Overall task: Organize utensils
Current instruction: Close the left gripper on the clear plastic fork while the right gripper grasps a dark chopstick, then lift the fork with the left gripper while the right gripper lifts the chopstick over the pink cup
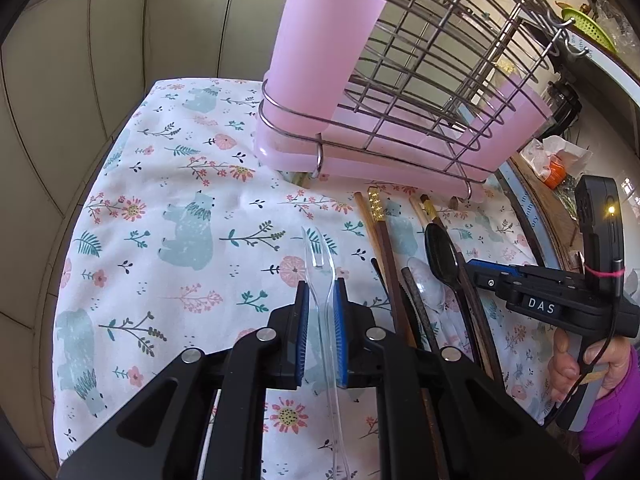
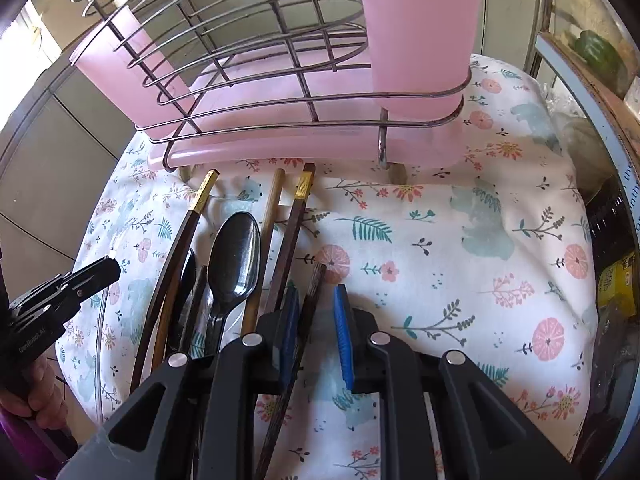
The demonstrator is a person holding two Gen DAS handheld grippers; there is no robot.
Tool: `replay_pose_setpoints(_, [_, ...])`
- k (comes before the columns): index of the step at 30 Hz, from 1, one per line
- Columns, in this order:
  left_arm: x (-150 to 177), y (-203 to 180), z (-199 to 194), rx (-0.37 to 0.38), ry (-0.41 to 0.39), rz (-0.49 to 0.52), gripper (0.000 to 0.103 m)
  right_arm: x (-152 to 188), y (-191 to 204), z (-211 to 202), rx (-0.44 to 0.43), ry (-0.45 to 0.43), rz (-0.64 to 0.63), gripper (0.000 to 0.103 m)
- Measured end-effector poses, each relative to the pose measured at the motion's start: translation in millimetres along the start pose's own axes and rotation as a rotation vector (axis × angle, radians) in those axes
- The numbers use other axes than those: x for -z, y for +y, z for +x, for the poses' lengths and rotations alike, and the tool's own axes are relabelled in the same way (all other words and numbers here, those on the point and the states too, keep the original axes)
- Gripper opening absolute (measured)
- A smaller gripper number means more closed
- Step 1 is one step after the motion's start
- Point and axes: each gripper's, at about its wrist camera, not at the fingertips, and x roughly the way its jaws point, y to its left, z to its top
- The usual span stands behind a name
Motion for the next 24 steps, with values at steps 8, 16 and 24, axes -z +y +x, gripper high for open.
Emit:
replay_pose_setpoints(8, [-5, 2, -9, -0.017, -0.036, -0.021, 0.012, 9, -2, -6, -0.047, -0.057, 0.031, 0.007])
replay_pose_setpoints(16, [-9, -5, -32, -0.032, -0.117, -0.019, 0.012, 19, -15, -48, -0.077, -0.231, 0.064, 0.006])
replay_pose_setpoints(24, [-12, -18, -57, -0.041, -0.199, 0.001, 0.011, 19, -7, -85, -0.069, -0.383, 0.045, 0.006])
